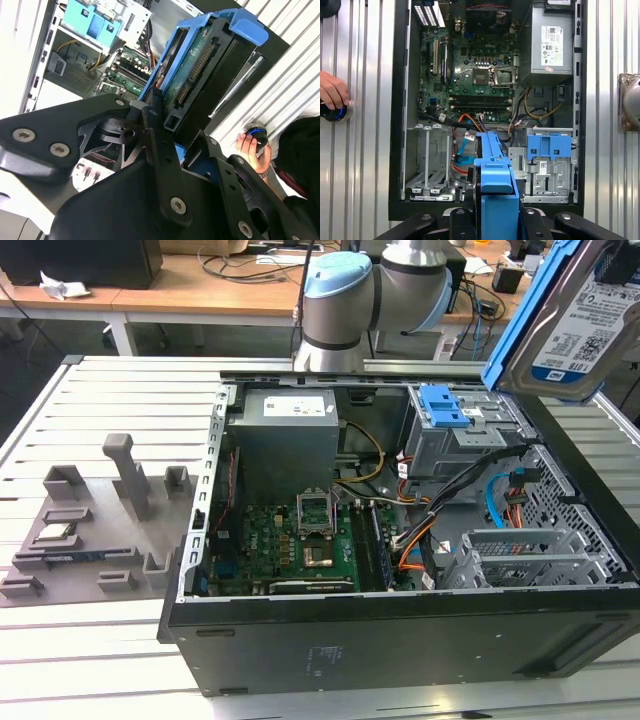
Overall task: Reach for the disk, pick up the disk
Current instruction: 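Pick up the disk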
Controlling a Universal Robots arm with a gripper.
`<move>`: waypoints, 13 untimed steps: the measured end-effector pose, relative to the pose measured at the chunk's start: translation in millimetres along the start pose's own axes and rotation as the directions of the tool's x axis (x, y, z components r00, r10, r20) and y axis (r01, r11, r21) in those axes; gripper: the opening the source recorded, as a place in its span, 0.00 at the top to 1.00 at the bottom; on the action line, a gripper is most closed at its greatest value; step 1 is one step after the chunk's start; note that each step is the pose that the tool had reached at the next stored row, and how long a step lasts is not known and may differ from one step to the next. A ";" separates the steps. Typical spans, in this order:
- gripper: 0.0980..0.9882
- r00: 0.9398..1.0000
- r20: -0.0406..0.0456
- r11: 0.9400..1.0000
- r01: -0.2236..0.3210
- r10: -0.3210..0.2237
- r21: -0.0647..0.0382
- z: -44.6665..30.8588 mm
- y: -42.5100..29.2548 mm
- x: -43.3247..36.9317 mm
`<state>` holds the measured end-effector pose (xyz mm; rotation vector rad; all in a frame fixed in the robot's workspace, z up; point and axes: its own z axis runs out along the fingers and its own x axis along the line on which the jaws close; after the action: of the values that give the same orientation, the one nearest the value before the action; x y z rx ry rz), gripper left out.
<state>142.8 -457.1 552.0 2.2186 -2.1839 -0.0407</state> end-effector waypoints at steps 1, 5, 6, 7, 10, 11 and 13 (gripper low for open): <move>0.70 1.000 0.000 1.000 0.000 0.000 0.000 0.1 0.0 1.7; 0.70 1.000 0.000 1.000 0.000 0.000 0.000 0.1 0.1 8.0; 0.70 1.000 0.000 1.000 0.000 0.000 0.000 0.2 0.1 10.4; 0.70 1.000 0.000 1.000 0.000 0.000 0.000 0.2 0.2 11.5; 0.70 1.000 0.000 1.000 0.000 0.000 0.000 0.3 0.2 15.5; 0.70 1.000 0.000 1.000 0.000 0.000 0.000 0.3 0.3 16.4; 0.70 1.000 0.000 1.000 0.000 0.000 0.000 0.4 0.3 18.8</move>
<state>142.8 -475.9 551.6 2.2186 -2.1840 -0.0407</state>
